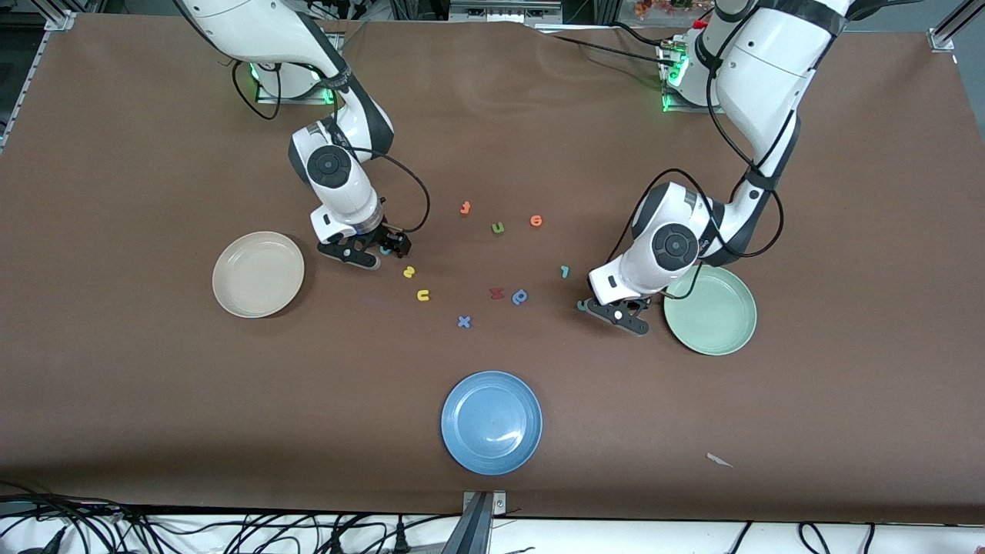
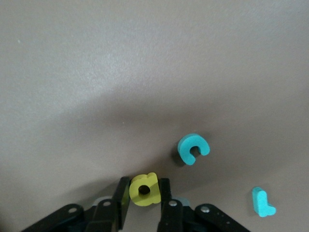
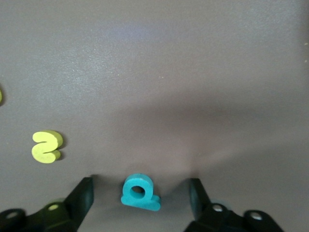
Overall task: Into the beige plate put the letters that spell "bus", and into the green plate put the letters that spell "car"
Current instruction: 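Release the yellow a onto the green plate with the left gripper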
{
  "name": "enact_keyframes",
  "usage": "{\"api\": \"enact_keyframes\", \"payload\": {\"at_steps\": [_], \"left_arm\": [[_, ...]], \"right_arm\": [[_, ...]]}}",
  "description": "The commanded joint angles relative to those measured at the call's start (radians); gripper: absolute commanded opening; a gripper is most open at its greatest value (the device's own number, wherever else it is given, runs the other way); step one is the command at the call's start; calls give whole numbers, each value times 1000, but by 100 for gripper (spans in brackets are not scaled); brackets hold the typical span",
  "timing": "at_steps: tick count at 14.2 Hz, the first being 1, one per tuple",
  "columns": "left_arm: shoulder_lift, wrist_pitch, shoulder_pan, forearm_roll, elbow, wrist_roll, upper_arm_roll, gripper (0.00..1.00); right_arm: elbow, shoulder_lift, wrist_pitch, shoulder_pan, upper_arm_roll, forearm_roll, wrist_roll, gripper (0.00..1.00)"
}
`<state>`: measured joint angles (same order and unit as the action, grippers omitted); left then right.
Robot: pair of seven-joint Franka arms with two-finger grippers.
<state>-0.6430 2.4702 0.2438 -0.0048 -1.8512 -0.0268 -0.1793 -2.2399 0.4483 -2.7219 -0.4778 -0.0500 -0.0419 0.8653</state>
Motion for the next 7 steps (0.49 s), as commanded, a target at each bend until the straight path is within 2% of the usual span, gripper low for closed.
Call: {"api": "enact_keyframes", "payload": {"at_steps": [1,3,5,7], "left_arm": [[38,-46,-3,-1,0,4,4,13],[97,-158,-11,-1,7,1,14,15],[146,-215,-46,14,7,-2,21,15],[166,-244,-102,77,6,-31,20,19]], "right_arm": [[-1,0,-16,-8,1,-18,37,79],[-1,-2,-13,-8,1,-18,37,75],[0,-2,-12,-8,-1,-18,38,72],[2,-3,-10,-10,-1,-18,38,69]]}}
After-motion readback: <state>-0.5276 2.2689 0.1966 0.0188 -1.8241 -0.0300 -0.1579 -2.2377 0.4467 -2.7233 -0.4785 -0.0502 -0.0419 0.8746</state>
